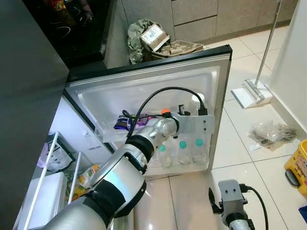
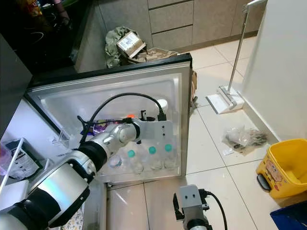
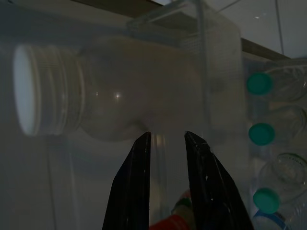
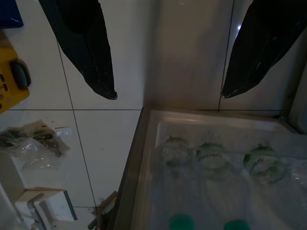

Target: Restocking fridge

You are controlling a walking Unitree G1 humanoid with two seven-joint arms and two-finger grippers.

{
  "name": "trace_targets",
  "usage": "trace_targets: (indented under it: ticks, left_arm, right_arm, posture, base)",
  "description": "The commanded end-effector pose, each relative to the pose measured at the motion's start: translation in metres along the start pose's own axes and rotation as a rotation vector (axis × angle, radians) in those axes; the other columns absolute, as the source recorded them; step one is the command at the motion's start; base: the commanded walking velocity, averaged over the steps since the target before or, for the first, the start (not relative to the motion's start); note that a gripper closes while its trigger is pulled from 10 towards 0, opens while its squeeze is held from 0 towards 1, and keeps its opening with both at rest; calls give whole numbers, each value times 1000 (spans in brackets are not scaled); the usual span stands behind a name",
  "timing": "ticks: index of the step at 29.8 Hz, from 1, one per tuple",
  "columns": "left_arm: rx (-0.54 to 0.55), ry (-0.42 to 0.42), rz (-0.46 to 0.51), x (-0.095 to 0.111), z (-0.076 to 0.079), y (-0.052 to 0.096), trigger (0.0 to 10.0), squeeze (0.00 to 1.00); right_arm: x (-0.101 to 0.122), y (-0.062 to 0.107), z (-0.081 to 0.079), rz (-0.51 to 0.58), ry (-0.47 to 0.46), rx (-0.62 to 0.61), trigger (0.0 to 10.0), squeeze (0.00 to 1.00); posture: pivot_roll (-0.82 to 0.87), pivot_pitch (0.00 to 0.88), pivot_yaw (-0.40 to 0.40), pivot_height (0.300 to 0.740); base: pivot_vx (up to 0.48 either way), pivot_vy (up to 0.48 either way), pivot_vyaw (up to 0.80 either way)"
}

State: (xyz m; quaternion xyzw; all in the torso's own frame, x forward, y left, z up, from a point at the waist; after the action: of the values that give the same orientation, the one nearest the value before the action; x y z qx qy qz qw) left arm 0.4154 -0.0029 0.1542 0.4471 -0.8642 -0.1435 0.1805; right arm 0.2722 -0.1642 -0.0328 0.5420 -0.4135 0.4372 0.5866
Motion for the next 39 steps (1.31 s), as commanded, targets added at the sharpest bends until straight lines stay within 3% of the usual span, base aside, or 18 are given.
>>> trace_targets:
  ticks: [1,10,14,19,22,31,32,36,37,38,39]
  left_arm:
    - [-119,-1,-55,-21,30,4,10000,0]
    - [-118,32,-74,-41,30,13,10000,0]
    - [-45,104,-88,-57,15,22,10000,0]
    - [47,204,-68,-62,-3,28,10000,0]
    - [126,359,21,-63,-22,38,10000,0]
    - [69,426,192,-47,-17,52,10000,0]
    - [15,443,280,-35,-7,67,10000,0]
    - [-11,438,310,-30,-1,76,10000,0]
    - [-22,443,341,-27,2,86,10000,0]
    - [-22,443,341,-27,2,86,10000,0]
    - [13,487,380,-24,-5,99,10000,0]
  right_arm:
    - [-6,3,-5,-25,-2,16,10000,0]
    - [0,-4,-5,-19,9,26,10000,0]
    - [1,-4,-3,-17,13,25,10000,0]
    - [0,-4,-2,-20,19,29,10000,0]
    - [0,-5,-2,-22,29,39,10000,0]
    - [3,-7,-1,-20,37,44,10000,0]
    - [3,-8,-1,-20,41,46,10000,0]
    - [3,-8,0,-20,41,46,10000,0]
    - [3,-8,0,-21,41,45,10000,0]
    - [3,-8,0,-21,41,45,10000,0]
    - [1,-7,0,-26,43,45,10000,0]
  posture:
    - [-182,193,159,740]
    - [-170,180,140,740]
    - [-167,175,129,740]
    - [-159,172,118,740]
    - [-158,167,108,740]
    - [-152,158,100,740]
    - [-152,161,101,740]
    - [-151,160,100,740]
    - [-148,159,98,740]
    - [-148,159,98,740]
    - [-139,156,95,740]
  base:
    - [0,0,0]
    - [0,0,0]
    - [0,0,0]
    - [0,0,0]
    - [0,0,0]
    - [0,0,0]
    - [0,0,0]
    - [0,0,0]
    - [0,0,0]
    - [0,0,0]
    - [0,0,0]
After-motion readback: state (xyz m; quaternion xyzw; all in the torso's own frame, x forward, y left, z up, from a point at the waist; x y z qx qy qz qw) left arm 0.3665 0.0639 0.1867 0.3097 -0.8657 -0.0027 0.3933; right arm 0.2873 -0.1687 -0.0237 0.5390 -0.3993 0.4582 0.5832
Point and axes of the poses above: a point about 5 cm out from each wrist's last joint towards the gripper, its own y axis pointing back from the gripper into the wrist, its own x axis along the axis of the wrist's last joint, z = x × y, the point moved 4 cm from there along -y, pointing out of the wrist towards the gripper, and after that the axes turned 9 degrees about -y, right-handed, at the moved point
